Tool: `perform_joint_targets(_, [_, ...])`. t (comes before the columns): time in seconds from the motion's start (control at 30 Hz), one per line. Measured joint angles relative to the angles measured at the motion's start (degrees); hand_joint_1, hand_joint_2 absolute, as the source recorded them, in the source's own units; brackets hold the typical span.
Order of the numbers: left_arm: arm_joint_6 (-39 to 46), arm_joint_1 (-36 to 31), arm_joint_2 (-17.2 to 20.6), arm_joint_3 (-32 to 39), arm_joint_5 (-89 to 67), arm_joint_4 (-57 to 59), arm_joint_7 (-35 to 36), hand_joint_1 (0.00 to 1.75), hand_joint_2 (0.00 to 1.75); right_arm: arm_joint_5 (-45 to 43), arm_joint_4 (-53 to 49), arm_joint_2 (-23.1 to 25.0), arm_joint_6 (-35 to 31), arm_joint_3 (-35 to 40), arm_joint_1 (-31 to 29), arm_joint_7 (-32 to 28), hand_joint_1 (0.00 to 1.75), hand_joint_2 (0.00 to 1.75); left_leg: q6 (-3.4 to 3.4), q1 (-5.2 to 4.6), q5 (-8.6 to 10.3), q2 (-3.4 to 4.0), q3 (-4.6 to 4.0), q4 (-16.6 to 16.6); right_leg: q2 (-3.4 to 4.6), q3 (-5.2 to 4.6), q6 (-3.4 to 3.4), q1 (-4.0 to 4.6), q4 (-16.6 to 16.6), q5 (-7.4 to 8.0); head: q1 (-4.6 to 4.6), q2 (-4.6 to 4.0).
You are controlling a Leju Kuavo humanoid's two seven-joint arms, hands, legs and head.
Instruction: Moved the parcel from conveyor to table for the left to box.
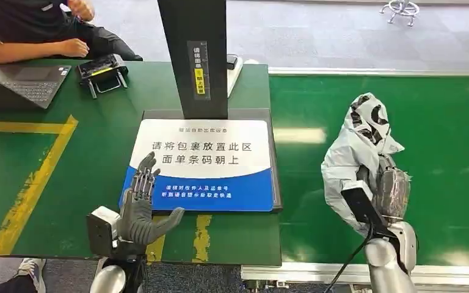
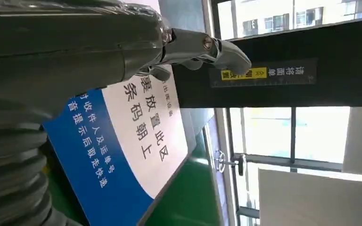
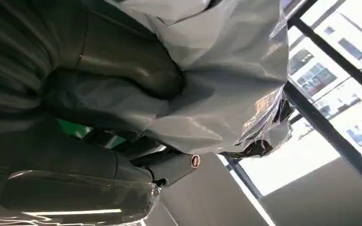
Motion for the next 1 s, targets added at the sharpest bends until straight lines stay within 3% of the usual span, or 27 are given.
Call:
perform_joint_targets(0.33, [-1.31,-0.97,0.02,-0.81,0.11,0.72,-1.07,0.00,1.75,-1.46,-0.73,2.43,2.03,10.78,0.16,-1.16,1.75,1.75,-0.04,0.02,0.04,0.01,0.00,-0.02,0.01,-0.01,-0.01,0.01,0.03,0.01,0.00,0.00])
perform_joint_targets(0.77, [-0.72,-2.05,1.20,-4.81,1.57,2.84,-2.43,0.00,1.75,2.85,27.16,6.58,-9.14,21.40,-16.39,-1.88,1.75,1.75,-0.02,0.02,0.10,0.01,0.00,0.01,0.01,-0.03,-0.03,0.01,0.05,0.04,-0.02,0.00])
perform_joint_targets(1.0, [-0.39,-2.13,1.70,-5.60,2.01,3.76,-2.56,0.00,1.75,3.37,34.80,7.76,-10.06,23.14,-20.38,-1.53,1.75,1.75,-0.02,0.02,0.10,0.01,-0.03,0.00,0.00,-0.04,-0.03,0.01,0.05,0.03,0.00,0.00])
